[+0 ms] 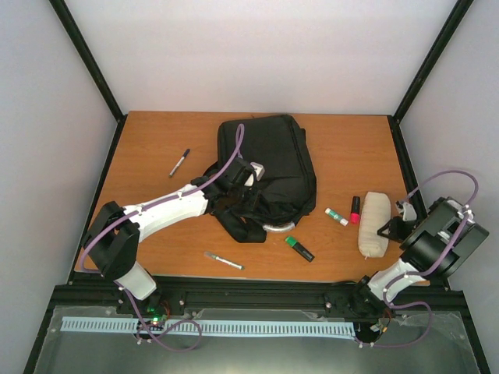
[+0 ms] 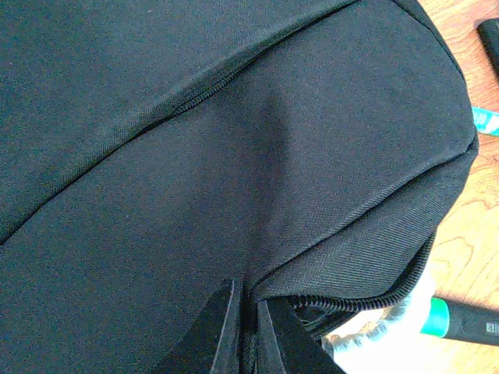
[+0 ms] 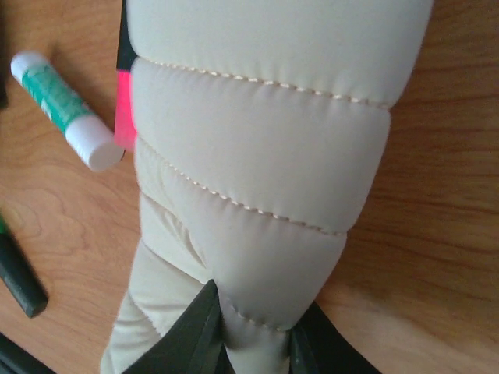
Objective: Pack the student bag
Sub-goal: Pick up the stationery from the center of the board, then place the stationery in the student bag.
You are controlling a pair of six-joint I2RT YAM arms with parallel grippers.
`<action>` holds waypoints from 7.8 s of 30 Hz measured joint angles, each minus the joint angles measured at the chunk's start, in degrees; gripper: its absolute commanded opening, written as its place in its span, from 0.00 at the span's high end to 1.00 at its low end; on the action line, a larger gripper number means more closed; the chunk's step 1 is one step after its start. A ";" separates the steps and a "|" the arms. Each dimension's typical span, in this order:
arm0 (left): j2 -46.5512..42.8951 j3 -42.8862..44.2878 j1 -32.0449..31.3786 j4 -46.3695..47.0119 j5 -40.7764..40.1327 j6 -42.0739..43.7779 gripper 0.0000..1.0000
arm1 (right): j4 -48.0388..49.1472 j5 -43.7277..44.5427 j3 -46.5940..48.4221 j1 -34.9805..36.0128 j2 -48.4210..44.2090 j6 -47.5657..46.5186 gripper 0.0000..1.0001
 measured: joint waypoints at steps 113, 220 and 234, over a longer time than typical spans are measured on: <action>-2.32 15.34 2.99 -6.56 -1.77 2.21 0.99 | 8.22 -12.85 13.11 60.81 2.16 33.73 0.30; -6.05 11.41 2.82 -7.69 -4.31 5.40 0.32 | 50.29 45.53 0.48 94.66 -7.76 1.77 0.37; -10.60 10.40 3.48 -11.82 -11.87 0.33 0.00 | 29.00 29.33 -7.19 94.36 -37.46 8.35 0.29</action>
